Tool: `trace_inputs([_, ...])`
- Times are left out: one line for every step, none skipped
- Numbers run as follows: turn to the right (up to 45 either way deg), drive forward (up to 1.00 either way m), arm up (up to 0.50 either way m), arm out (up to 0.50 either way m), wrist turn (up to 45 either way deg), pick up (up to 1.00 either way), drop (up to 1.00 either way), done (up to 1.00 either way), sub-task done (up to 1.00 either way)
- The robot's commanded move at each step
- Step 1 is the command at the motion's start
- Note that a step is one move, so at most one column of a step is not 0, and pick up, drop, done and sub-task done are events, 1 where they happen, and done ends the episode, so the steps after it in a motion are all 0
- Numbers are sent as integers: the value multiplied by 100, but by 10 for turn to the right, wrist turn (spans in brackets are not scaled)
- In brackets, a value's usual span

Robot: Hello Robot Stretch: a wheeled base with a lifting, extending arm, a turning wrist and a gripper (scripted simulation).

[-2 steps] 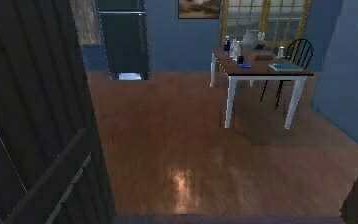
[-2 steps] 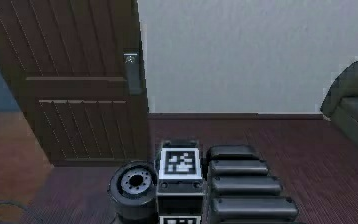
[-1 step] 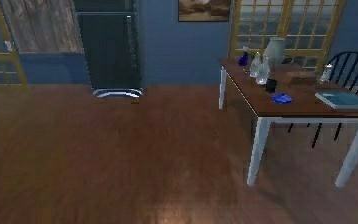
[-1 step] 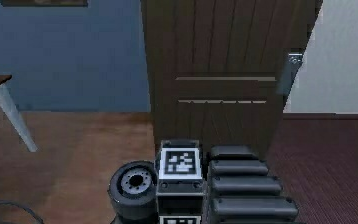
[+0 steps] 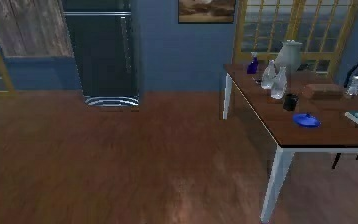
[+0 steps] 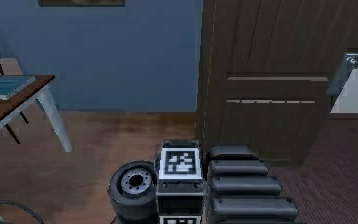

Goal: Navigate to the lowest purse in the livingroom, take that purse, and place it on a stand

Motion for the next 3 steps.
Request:
trace_inputs([-90, 0, 0, 0, 0, 0, 0, 0, 0])
trace_inputs([0, 35, 0, 0, 0, 0, 0, 0, 0])
trace_inputs([-450, 0, 0, 0, 0, 0, 0, 0, 0])
